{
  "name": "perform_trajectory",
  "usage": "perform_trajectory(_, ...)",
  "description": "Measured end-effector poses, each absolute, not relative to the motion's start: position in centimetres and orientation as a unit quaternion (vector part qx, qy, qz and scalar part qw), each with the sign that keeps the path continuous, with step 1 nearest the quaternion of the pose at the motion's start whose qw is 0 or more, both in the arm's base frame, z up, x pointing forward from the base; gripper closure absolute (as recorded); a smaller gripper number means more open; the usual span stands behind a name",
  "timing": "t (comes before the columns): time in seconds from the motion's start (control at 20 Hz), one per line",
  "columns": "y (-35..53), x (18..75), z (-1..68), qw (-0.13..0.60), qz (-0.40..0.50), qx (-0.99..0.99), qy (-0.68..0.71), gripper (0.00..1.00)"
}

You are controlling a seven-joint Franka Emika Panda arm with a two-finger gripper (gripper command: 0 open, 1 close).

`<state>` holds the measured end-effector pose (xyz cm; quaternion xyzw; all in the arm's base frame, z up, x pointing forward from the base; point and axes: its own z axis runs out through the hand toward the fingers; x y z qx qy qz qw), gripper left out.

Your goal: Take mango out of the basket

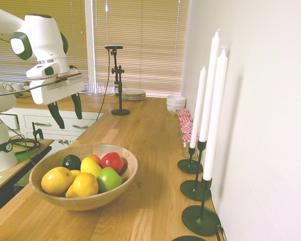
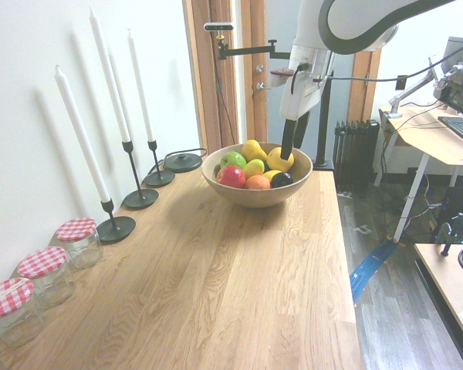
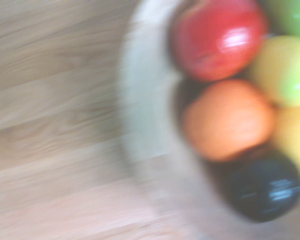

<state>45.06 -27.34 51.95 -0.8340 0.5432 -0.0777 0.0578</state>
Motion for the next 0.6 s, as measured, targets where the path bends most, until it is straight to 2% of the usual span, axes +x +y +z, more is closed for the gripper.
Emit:
perform_trajectory(0.25,-34.0,47.0,49.1,0.059,-0.067,-0.829,0.552,0.0)
perform_trajectory(0.6,-37.3,52.6,45.7,0.049,-0.052,-0.834,0.547,0.0)
